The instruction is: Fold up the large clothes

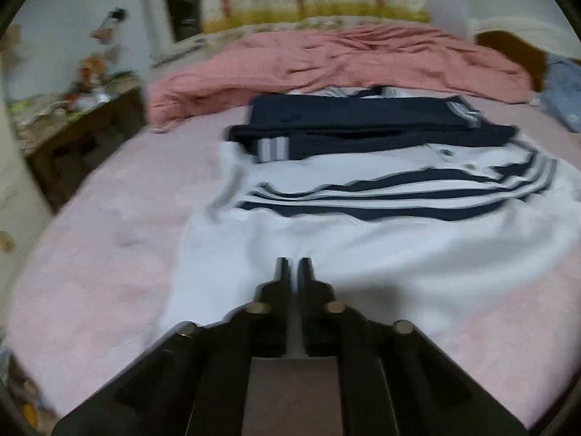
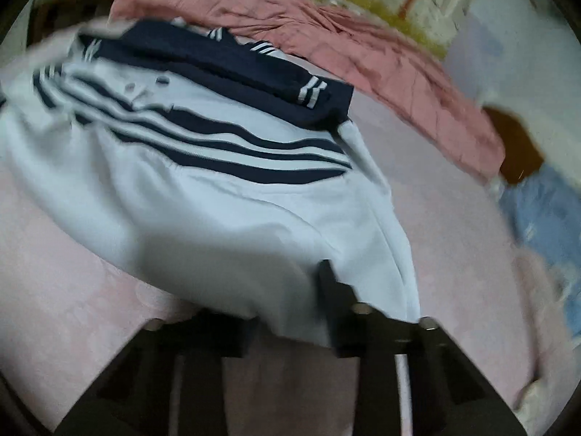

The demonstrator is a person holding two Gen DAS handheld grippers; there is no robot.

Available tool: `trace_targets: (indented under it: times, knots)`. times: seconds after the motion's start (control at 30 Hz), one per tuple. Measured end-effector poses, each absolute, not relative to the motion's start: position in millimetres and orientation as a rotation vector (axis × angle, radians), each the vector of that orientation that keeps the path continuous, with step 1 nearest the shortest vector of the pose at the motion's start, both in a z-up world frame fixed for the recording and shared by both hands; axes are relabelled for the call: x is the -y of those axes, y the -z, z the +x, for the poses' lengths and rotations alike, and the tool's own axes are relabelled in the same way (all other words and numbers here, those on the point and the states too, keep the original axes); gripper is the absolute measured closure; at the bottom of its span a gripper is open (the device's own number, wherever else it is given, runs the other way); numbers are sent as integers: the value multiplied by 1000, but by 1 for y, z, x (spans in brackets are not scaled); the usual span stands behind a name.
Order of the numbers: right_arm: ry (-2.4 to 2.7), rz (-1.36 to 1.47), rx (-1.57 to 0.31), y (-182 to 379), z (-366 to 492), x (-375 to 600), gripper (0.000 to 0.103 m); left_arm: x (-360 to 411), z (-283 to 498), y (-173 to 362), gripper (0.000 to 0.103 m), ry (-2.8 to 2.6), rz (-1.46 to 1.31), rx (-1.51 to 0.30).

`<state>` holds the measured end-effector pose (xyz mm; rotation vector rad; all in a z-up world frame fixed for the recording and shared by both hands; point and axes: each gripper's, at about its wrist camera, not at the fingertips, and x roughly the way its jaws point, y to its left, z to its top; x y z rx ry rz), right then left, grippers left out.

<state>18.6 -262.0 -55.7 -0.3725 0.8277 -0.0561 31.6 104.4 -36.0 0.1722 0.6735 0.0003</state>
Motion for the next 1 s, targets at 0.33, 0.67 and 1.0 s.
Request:
trace_targets:
  times: [0.33, 0.67, 1.0]
  knots:
    - [-31, -196, -818, 7, 44, 282, 83, -119, 31, 4, 100, 99, 128, -664]
    - [-54, -57, -780, -9, 85, 287, 83, -106, -1, 19, 24, 316, 152, -601]
    - [-66, -15, -781, -12, 84, 293, 83, -84, 25, 55, 30, 150, 382, -649]
